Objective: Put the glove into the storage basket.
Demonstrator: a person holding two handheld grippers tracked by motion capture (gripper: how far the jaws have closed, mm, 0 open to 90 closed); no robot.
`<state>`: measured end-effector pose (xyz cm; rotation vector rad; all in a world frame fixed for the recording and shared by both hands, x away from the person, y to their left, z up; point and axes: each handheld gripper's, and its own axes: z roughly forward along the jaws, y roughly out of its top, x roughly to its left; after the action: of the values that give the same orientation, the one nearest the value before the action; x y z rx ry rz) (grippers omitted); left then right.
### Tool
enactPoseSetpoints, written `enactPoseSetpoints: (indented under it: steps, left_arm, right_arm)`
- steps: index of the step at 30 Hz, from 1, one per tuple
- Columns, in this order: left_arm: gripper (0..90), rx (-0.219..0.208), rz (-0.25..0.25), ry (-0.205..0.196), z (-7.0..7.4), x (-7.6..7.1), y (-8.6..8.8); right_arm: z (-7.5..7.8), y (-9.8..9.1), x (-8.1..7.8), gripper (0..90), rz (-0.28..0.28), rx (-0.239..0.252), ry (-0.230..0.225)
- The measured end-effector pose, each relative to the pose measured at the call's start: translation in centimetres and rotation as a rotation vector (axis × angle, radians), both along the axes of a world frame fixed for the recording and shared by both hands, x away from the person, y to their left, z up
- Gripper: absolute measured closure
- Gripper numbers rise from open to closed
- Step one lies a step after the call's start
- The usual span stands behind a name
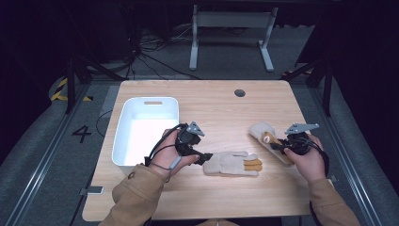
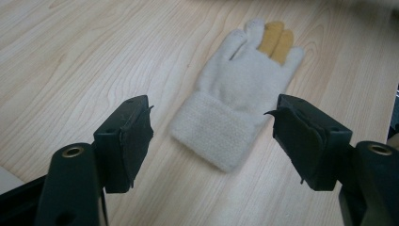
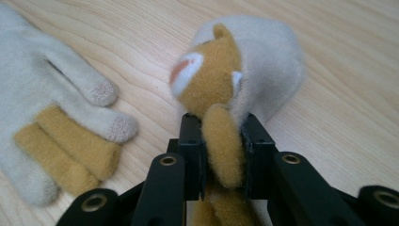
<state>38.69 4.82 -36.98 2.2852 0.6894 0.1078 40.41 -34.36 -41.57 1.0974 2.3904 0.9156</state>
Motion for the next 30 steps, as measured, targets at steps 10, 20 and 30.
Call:
enactPoseSetpoints:
  steps: [10, 20, 30]
  left_arm:
    - [29.2, -0.002, 0.002, -0.004, 0.1, -0.1, 0.0]
    - [29.2, -0.004, 0.003, -0.009, 0.2, -0.1, 0.1]
    - [31.7, -0.005, -0.005, -0.026, 0.4, -0.2, 0.1]
  right_arm:
    - [2.3, 0.6, -1.0, 74.1, 0.045, 0.023, -0.040]
    - [3.5, 1.5, -1.7, 74.0, 0.104, 0.033, -0.054]
    - [4.4, 3.9, -2.5, 73.8, 0.211, 0.058, -0.051]
